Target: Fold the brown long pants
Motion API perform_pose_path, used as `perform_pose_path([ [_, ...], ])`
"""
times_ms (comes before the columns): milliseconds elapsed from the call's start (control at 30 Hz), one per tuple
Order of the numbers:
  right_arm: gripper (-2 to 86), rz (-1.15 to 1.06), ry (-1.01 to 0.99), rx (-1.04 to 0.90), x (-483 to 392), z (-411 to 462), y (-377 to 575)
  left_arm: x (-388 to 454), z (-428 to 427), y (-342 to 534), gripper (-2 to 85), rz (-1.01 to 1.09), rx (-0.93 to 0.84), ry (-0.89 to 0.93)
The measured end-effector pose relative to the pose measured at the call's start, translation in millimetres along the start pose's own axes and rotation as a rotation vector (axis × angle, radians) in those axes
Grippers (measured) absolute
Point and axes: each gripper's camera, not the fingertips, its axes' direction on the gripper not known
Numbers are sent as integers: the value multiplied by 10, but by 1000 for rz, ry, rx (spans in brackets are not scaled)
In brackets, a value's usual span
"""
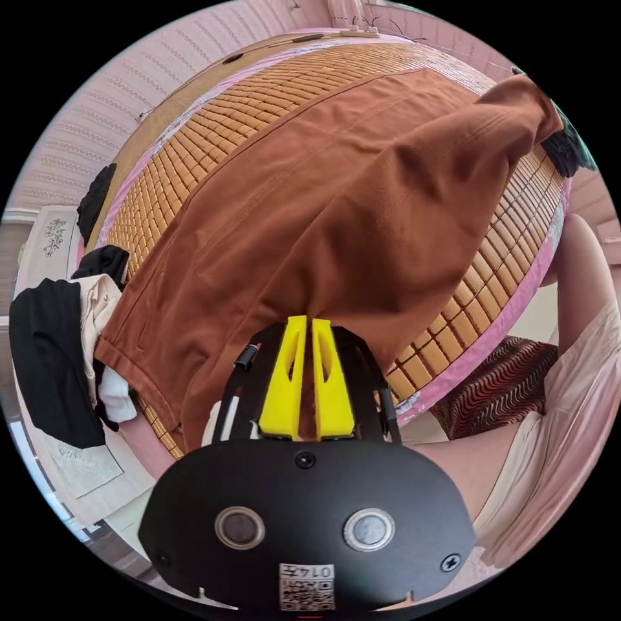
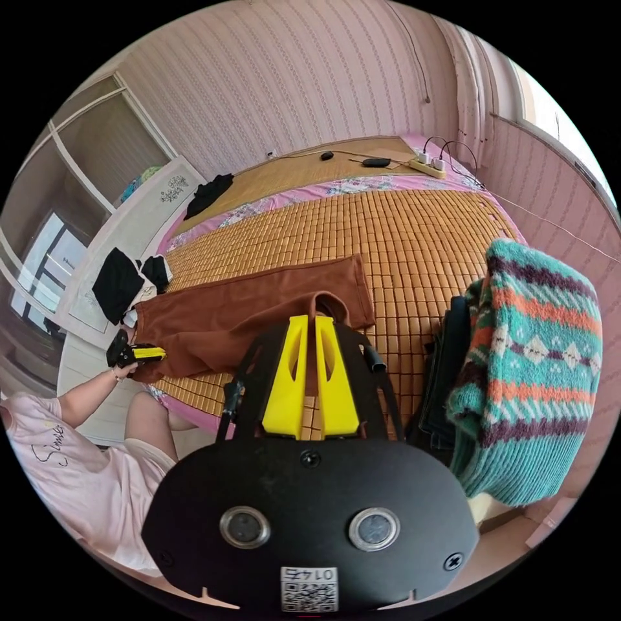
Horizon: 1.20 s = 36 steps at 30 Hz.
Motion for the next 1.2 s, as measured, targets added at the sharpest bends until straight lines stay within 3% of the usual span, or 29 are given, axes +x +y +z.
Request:
perform_pose_path([
  [267,2,-5,43,26,61,-156,73,-62,-975,808,-5,-12,293,84],
  [400,1,184,79,-117,447,176,675,232,-668,1055,-6,26,185,134],
  [567,9,348,-33,-141,679,432,1145,187,-434,1126,-7,-141,180,258],
  [833,116,285,62,-204,558,979,731,247,-454,1044,-8,-120,147,208],
  [1067,73,153,241,-317,441,1498,457,265,-377,967,-9,-149,117,205],
  [1200,32,106,211,-332,449,1338,492,233,-366,939,-9,-142,126,216],
])
